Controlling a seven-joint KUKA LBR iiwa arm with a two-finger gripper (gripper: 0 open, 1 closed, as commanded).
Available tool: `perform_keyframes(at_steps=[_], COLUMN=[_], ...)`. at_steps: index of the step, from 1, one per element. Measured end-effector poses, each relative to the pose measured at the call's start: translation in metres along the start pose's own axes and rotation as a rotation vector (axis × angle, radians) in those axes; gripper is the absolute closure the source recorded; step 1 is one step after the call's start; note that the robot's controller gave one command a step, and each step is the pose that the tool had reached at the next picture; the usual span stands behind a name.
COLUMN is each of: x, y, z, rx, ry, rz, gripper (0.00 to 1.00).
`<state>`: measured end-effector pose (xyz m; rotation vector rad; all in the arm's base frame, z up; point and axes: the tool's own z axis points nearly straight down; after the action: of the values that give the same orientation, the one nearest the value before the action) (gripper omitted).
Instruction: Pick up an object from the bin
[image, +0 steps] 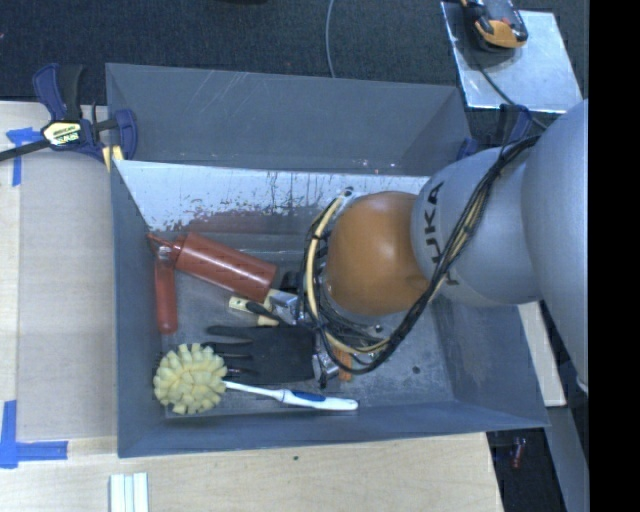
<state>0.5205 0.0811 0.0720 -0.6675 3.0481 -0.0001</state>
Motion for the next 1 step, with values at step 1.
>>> perform_keyframes(at_steps=[1], x=[0.0066], y=[-0.0139], z=[-0.0185], rx=[0.003], ry=[-0.006], rz=[-0.210], gripper=[1.00])
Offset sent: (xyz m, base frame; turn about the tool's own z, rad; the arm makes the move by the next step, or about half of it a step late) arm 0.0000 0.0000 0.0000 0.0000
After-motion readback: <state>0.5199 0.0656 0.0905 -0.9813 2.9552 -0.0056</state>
